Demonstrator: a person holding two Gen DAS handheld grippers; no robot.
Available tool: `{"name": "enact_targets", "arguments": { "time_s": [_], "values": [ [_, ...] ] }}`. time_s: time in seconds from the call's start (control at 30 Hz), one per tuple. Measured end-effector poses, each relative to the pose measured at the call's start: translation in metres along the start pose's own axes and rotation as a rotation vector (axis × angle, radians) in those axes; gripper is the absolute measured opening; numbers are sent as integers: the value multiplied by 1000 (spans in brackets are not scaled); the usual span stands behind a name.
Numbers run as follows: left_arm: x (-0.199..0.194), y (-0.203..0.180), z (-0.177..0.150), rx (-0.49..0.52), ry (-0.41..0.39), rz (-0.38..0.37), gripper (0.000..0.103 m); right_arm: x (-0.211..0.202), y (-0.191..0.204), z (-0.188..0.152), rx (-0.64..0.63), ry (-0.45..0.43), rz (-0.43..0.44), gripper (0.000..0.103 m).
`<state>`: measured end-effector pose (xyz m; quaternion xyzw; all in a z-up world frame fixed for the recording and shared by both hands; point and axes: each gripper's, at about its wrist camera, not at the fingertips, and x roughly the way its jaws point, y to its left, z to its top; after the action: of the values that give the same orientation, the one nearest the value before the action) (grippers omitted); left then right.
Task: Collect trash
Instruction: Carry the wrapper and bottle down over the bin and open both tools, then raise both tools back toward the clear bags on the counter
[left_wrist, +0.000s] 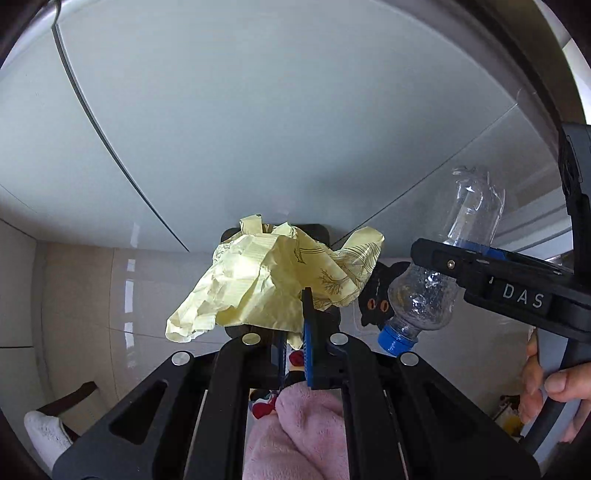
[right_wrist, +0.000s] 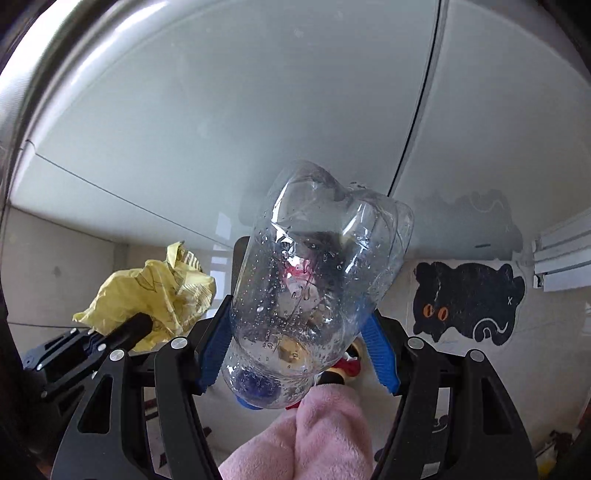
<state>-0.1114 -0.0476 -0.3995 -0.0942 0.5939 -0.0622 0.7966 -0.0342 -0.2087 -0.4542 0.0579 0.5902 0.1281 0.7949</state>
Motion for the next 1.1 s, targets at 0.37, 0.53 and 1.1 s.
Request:
{"name": "enact_targets", "arguments": {
  "time_s": [0.37, 0.53, 1.1],
  "values": [
    [82, 15, -5, -57, 83, -12, 6, 77, 2, 9, 6, 95, -35, 67],
    [92, 23, 4, -58, 126, -24, 12, 88, 2, 12, 56, 135, 4, 67],
    [3, 23, 29, -63, 52, -26, 63, -5, 18, 36, 104, 23, 31, 88]
  ]
}}
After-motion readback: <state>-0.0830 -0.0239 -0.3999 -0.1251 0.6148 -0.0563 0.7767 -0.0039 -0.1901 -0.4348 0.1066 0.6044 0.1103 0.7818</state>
